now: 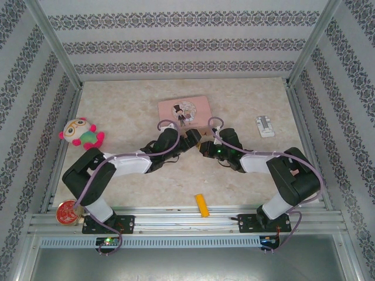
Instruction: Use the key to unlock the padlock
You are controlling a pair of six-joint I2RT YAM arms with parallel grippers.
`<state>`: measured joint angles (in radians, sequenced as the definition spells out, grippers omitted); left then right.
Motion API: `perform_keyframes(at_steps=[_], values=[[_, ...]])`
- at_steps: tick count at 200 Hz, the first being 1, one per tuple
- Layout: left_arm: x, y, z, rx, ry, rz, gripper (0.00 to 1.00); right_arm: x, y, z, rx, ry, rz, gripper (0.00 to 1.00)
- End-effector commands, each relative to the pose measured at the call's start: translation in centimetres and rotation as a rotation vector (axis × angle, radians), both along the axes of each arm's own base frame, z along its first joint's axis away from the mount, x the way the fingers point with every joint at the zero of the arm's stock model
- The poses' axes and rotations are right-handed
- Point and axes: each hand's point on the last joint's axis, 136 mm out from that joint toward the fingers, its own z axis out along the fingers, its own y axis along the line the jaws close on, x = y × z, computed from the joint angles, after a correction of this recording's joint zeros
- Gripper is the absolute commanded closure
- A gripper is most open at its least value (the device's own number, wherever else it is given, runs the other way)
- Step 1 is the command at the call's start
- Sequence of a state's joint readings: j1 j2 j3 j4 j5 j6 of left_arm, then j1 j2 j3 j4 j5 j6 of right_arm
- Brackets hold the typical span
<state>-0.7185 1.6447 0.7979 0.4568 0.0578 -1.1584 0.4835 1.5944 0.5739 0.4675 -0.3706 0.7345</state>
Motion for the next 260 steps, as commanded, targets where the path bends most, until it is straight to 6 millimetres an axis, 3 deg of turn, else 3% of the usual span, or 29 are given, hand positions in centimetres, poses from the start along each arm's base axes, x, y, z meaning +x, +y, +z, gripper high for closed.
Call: perform_keyframes(at_steps=[1,56,113,194,260], values=[[0.1,1.7,0.2,0.068,-0.034,0.033,0.01,1.2,0.6,-0.1,-0.017,-0.040,-0.014,0.96],[-0.2,2.4,0.8,0.087,-0.061,0.042,0.01,1.1,1.2,-1.5,-0.056,-0.029,0.010,0.94],[-0.3,2.6,0.9,0.079,-0.063,0.045,0.01,0.9,1.3,-2.3,-0.088,-0.026,0.022,0.84],[-0.3,3.2,0.8,0.077,-0.065,0.062,0.01,1.0,1.4,-1.2,-0.126,-0.055,0.030,0.72],[-0.3,4.0,0.7,0.071,-0.056,0.082,0.01,1.2,0.7,-0.4,-0.293,-0.091,0.057,0.61]])
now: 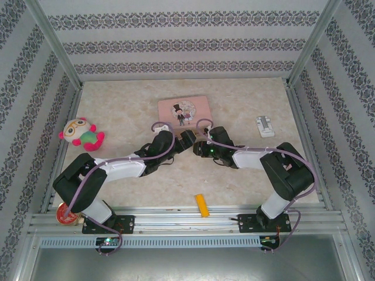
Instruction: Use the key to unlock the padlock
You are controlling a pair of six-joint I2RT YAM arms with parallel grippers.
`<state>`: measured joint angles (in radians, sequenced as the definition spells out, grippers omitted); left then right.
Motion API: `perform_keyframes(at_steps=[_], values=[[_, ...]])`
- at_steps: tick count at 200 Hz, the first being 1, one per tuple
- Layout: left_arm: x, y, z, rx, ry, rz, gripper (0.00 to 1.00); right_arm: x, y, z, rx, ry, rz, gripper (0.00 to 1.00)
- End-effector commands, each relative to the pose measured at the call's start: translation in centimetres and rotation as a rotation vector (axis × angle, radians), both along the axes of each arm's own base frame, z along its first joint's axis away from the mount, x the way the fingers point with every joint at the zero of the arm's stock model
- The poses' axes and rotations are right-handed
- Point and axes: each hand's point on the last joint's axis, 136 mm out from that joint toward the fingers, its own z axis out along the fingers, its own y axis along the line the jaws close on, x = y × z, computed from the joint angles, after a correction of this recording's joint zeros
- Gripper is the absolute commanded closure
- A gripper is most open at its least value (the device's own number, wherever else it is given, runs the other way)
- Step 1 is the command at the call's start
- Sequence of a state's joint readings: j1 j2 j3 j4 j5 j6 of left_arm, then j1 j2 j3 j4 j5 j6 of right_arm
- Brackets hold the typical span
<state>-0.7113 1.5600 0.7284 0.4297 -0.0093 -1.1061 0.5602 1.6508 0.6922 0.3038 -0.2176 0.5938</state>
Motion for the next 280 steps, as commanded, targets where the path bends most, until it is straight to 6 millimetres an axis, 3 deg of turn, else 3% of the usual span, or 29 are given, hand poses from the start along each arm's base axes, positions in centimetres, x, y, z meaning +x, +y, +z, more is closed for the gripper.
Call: perform_keyframes(at_steps=[1,37,48,67,164,229,280], values=[[0.4,1.5,0.6,0.001,-0.017,0.040,0.01,0.5,-0.4,0.9,-0.090,-0.044,0.015,0.61],[0.4,1.6,0.3,-0.011,-0.005,0.043,0.01,0.9,-0.2,0.5,-0.126,-0.036,0.038,0.58],[0.4,1.6,0.2,-0.012,-0.004,0.042,0.01,1.0,-0.1,0.3,-0.137,-0.028,0.045,0.50],[0.4,1.7,0.1,-0.013,0.000,0.047,0.01,1.2,0.2,0.0,-0.150,-0.020,0.066,0.56],[0.4,2.0,-0.4,-0.025,0.014,0.056,0.01,2.9,0.2,-2.4,-0.243,0.017,0.092,0.56],[0.5,1.7,-1.0,-0.042,0.032,0.051,0.01,2.5,0.2,-4.2,-0.386,0.023,0.125,0.57],[0.6,1.8,-1.0,-0.041,0.031,0.056,0.01,1.9,0.7,-4.5,-0.396,0.031,0.132,0.66]])
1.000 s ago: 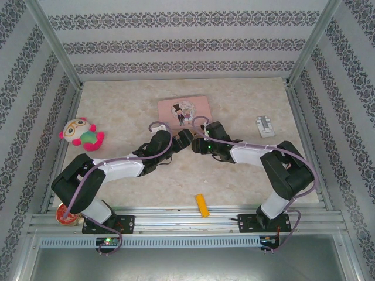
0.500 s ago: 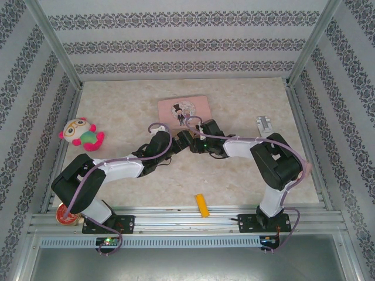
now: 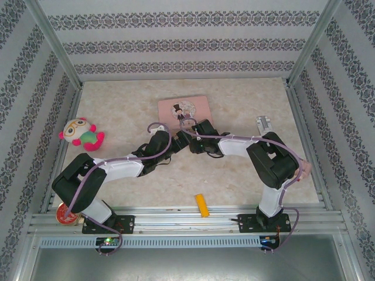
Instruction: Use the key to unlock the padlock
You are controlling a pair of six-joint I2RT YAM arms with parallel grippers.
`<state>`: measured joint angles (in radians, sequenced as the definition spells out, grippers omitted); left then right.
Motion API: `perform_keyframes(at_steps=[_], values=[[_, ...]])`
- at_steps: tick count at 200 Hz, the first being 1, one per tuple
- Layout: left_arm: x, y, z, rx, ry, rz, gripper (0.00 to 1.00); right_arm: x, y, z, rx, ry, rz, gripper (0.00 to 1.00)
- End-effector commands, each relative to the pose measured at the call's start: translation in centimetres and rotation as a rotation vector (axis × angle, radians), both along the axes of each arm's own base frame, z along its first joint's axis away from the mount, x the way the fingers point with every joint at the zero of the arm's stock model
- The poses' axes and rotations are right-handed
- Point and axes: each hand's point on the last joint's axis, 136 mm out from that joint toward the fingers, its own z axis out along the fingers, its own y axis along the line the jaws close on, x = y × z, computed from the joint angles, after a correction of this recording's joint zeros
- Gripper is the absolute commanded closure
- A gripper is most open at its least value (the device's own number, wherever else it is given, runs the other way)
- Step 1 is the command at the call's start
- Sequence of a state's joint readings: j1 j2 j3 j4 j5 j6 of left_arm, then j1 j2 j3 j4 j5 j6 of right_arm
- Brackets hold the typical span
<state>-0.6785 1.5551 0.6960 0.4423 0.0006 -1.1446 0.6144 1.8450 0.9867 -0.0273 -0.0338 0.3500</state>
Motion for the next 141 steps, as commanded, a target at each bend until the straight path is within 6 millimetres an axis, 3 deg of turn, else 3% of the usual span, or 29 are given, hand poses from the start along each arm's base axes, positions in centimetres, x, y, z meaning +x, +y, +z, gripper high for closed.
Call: perform_keyframes(at_steps=[1,71,101,141], values=[[0.3,0.4,-0.1,-0.019,-0.004,0.013,0.01,-0.7,0.0,-1.5,-0.039,0.030,0.010,0.66],[-0.3,2.0,-0.3,0.070,-0.008,0.030,0.01,-1.8,0.0,0.0,0.068,0.048,-0.071,0.84],[-0.8,3.3,0.3,0.121,-0.030,0.050,0.01,-2.9,-0.2,0.4,0.112,0.064,-0.100,0.93],[-1.4,5.9,1.9,0.270,-0.095,0.077,0.01,-4.4,-1.0,1.3,0.155,0.087,-0.130,0.98]])
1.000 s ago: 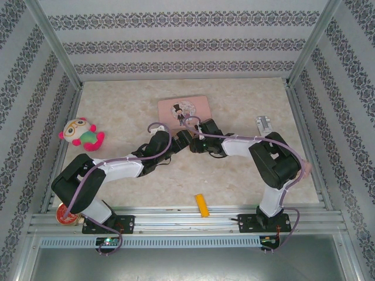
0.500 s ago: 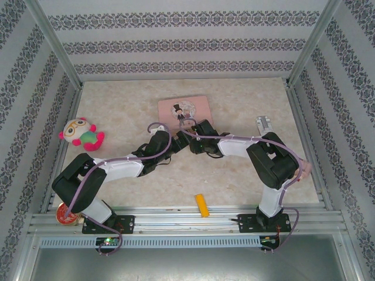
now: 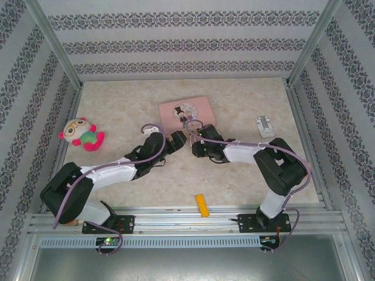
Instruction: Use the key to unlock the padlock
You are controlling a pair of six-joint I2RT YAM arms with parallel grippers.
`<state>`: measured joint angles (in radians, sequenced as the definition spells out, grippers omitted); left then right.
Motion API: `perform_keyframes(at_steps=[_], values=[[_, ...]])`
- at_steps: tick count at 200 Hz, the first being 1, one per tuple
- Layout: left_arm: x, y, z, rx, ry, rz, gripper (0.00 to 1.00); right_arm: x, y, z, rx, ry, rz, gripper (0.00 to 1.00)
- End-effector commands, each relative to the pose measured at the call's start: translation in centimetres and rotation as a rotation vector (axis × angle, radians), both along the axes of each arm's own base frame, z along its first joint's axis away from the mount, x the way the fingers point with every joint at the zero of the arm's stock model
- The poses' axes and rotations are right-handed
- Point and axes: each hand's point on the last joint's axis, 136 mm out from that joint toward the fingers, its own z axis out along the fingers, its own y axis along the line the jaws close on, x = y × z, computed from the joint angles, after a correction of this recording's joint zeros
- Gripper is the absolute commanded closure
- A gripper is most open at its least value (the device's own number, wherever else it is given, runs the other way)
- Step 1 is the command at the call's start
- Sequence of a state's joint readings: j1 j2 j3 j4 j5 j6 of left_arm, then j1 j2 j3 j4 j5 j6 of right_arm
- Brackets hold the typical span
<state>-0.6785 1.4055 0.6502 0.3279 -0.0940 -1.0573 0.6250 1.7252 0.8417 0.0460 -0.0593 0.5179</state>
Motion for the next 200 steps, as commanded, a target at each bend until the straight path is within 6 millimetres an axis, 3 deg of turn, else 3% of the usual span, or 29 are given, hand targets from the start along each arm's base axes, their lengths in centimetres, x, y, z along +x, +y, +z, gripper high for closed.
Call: perform_keyframes(at_steps=[1,65,118,154,178,200], values=[[-0.2,3.0,0.3,0.166,-0.036,0.040,0.01,-1.9,-0.2,0.4,0.040,0.051,-0.018,0.98],[-0.4,5.7,5.0,0.574,-0.243,0.002,0.01,-3.3,-0.9,1.3,0.109,0.091,-0.064,0.98],[-0.2,7.1,6.7,0.541,-0.379,0.099,0.01,-3.9,-2.0,1.9,0.141,0.092,-0.107,0.98],[0.8,6.0,8.1,0.613,-0.436,0.038,0.01,-4.8,-2.7,2.6,0.181,0.096,-0.110,0.98],[2.2,5.2,7.2,0.718,-0.392,0.005,0.01,-5.3,-3.1,2.8,0.200,0.100,-0.111,0.97],[2.8,3.6,6.2,0.703,-0.387,-0.051,0.01,-5.5,-3.3,2.9,0.215,0.107,-0.120,0.97]])
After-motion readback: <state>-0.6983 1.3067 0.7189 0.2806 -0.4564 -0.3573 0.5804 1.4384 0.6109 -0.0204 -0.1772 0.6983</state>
